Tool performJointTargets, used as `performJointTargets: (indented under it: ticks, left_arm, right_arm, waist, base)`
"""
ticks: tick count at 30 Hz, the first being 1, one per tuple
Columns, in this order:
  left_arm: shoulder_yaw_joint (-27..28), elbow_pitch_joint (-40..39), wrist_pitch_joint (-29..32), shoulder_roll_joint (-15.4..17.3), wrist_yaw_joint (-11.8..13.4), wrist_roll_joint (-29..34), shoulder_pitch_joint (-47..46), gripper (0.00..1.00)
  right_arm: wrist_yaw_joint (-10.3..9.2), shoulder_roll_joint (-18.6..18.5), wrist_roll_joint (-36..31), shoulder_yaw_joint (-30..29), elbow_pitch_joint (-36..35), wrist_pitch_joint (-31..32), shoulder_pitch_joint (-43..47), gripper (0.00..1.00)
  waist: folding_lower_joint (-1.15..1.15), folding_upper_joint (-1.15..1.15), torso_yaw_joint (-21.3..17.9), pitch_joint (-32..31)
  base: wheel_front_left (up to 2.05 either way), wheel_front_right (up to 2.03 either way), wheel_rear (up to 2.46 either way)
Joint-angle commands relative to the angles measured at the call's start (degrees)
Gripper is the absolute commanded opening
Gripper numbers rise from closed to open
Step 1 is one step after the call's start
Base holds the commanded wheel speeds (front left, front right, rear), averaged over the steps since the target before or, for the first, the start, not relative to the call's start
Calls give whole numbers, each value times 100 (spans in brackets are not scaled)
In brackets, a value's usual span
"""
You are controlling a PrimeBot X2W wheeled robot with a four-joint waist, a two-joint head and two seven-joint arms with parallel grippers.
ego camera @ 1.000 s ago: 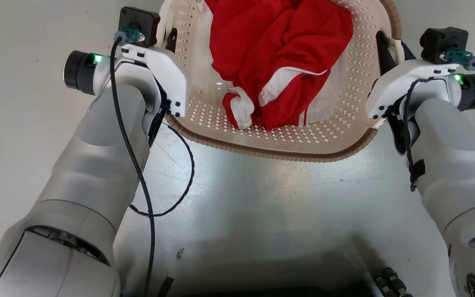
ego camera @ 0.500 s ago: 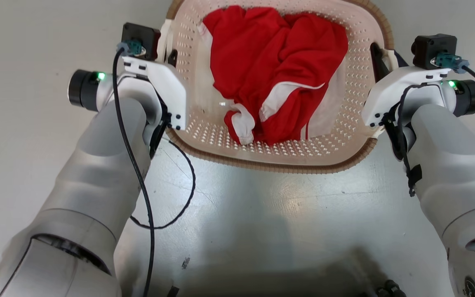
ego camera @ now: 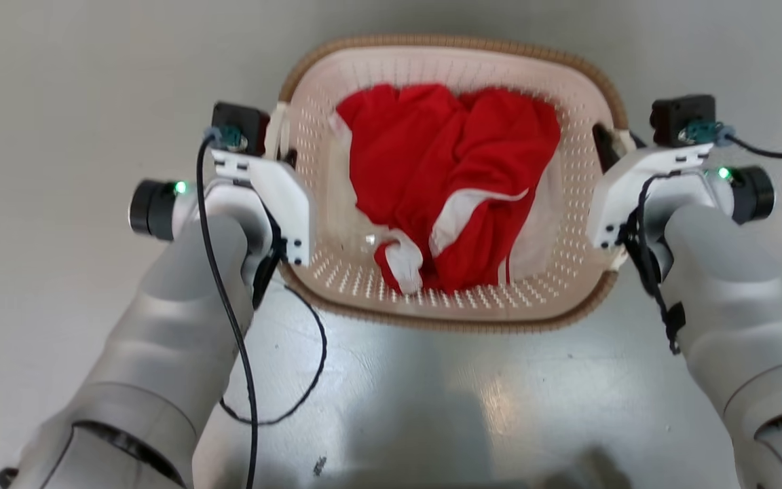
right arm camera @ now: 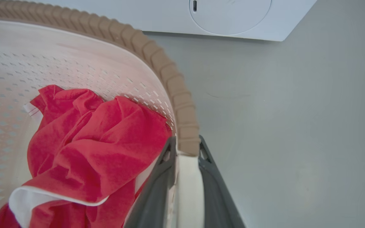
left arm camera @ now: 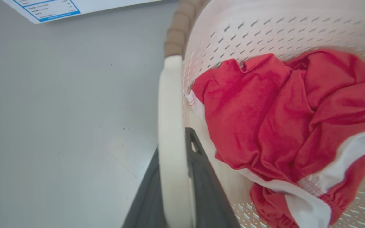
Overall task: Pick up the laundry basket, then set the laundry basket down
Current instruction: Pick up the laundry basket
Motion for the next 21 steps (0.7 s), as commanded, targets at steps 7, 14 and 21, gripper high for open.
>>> performJointTargets:
  ticks: [7, 14, 21]
  left_arm:
    - [-139, -145, 176, 110, 10, -332, 575, 0]
    - [-260, -104, 293, 110, 13, -550, 963, 0]
    - [-368, 28, 544, 110, -65, -729, 1357, 0]
  right_arm:
    - [43, 160, 452, 718, -136, 412, 524, 0]
    - [43, 161, 990, 1189, -349, 798, 877, 0]
    - [43, 83, 1630, 1786, -685, 1285, 1275, 0]
  waist:
    - [-1, 0, 164, -818]
    - [-1, 0, 211, -1468]
    - [-1, 0, 223, -2194]
  base:
    - [0, 0, 0]
    - [0, 0, 0]
    - [0, 0, 0]
